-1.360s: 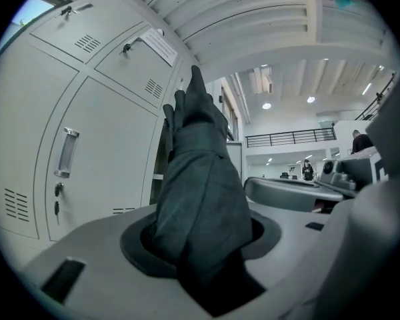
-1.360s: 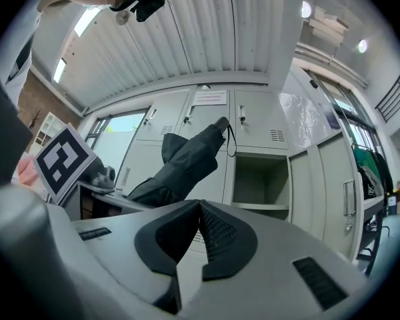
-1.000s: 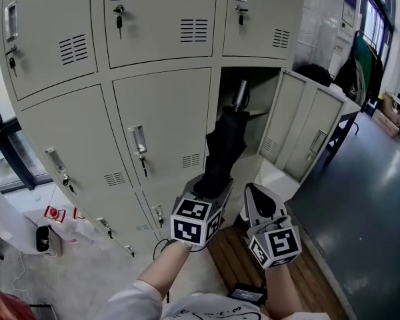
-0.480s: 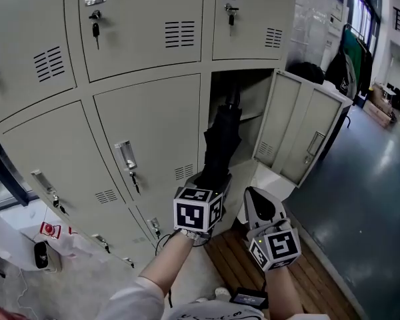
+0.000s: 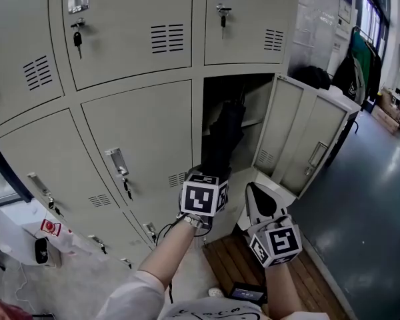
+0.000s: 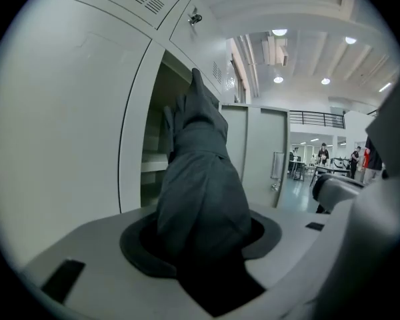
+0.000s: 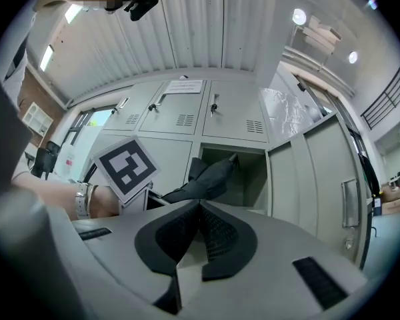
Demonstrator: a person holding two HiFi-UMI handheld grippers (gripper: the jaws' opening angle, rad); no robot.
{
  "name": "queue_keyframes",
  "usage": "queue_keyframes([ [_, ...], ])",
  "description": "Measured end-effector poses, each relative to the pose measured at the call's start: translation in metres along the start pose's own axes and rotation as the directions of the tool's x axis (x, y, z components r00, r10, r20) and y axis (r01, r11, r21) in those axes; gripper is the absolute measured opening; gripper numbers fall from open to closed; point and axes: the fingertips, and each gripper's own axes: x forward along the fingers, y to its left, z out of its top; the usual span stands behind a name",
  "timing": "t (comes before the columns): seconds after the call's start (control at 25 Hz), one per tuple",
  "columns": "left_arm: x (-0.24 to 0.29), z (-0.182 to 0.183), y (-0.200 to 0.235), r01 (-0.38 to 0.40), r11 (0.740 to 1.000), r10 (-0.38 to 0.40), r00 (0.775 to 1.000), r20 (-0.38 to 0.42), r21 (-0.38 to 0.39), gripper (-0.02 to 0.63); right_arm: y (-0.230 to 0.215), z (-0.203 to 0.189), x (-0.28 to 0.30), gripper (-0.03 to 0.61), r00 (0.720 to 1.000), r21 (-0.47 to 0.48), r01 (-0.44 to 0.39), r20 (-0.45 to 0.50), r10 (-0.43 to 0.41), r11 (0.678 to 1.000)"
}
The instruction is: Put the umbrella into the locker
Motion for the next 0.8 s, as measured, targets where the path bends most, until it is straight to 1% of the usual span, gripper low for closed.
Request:
queue_keyframes([
  [0.12, 0.017, 0.011, 0.003, -0.027, 0.999, 0.027, 1.0, -0.012, -0.025, 0.236, -0.011, 0.002, 0.008, 0.028, 1.0, -0.004, -0.025, 0.016, 0.025, 1.0],
  [0.2, 0.031, 0.015, 0.008, -0.051, 0.999, 0.05, 0.997, -0.054, -0.012, 0.236, -0.019, 0.002, 0.011, 0.028, 0.999, 0.0, -0.036, 0.027, 0.036, 0.999],
  [0.32, 0.055, 0.02, 0.016, -0.08, 0.997, 0.083, 0.988, -0.131, 0.024, 0.236, -0.033, 0.001, 0.014, 0.028, 0.998, 0.012, -0.041, 0.046, 0.041, 0.999],
  [0.52, 0.085, 0.036, 0.024, -0.112, 0.994, 0.111, 0.977, -0.18, 0.006, 0.236, -0.055, 0.0, 0.017, 0.028, 0.997, 0.027, -0.04, 0.062, 0.038, 0.999],
  [0.64, 0.096, 0.041, 0.03, -0.139, 0.99, 0.138, 0.964, -0.226, 0.011, 0.239, -0.063, 0.0, 0.021, 0.028, 0.996, 0.036, -0.044, 0.074, 0.041, 0.998],
  [0.8, 0.111, 0.052, 0.037, -0.158, 0.987, 0.164, 0.945, -0.282, 0.043, 0.239, -0.064, 0.001, 0.029, 0.028, 0.994, 0.034, -0.066, 0.087, 0.063, 0.997],
])
